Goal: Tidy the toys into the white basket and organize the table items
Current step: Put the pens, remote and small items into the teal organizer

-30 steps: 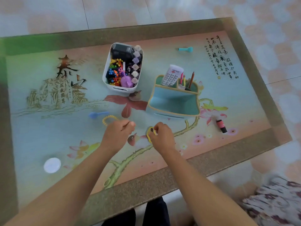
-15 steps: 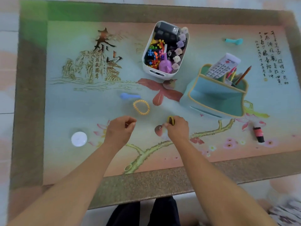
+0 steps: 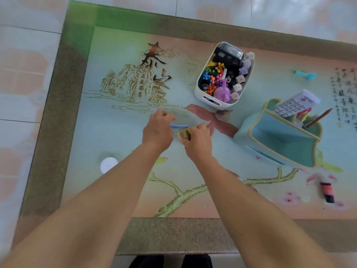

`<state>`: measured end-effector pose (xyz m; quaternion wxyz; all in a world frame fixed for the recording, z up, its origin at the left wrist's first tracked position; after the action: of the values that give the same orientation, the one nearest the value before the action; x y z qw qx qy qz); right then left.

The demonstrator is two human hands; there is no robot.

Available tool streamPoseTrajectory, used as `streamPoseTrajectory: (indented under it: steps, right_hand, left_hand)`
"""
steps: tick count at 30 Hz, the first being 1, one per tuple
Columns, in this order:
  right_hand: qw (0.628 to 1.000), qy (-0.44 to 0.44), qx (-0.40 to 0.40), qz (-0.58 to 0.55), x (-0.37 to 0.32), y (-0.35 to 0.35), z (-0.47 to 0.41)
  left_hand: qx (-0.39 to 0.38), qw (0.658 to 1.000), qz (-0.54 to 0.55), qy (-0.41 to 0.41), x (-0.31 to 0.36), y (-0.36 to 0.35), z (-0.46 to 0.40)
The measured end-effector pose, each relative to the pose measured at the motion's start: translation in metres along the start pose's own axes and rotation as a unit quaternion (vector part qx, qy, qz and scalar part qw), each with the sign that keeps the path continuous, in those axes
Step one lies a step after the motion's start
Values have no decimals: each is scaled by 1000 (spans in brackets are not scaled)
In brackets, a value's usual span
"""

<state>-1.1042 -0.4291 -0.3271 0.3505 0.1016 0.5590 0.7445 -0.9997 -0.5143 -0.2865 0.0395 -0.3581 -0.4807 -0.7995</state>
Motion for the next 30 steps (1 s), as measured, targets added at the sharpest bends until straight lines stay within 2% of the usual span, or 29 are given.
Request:
streamPoseTrajectory:
  steps: [4, 9, 12, 15, 19, 25, 28, 30]
  right_hand:
    - [999, -27, -11, -44, 2, -4, -2]
    - [993, -64, -36, -92, 7, -11, -4]
    - [993, -59, -54, -91, 8, -10, -1]
    - [992, -53, -60, -94, 4, -9, 4]
    - [980, -50, -81, -176, -7, -6, 11]
    - [916, -80, -152, -363, -32, 3, 30]
    - [903, -64, -170, -390, -49, 5, 40]
    - [901, -54, -183, -390, -57, 1, 46]
  left_hand:
    - [-30, 997, -70, -8, -3, -21, -13]
    - [-1, 996, -89, -19, -9, -29, -13]
    - [7, 999, -36, 2, -17, -23, -9]
    - [20, 995, 83, 44, -33, -11, 3]
    - [11, 977, 193, 95, -51, 12, 29]
    - [101, 961, 210, 146, -106, 64, 87]
    - [126, 957, 183, 185, -141, 79, 118]
    - [117, 953, 176, 215, -160, 79, 130]
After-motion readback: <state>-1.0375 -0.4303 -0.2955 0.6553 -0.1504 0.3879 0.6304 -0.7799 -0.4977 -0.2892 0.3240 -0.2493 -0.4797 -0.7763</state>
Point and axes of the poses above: each hand's wrist, its own z-axis away from the middle knuckle, its own y-axis out of the back of the hand, x = y × z, the point moved 9 cm from there along -z, towards the middle knuckle, and after that the axes turned 7 degrees about z, right-handed, at the moved point
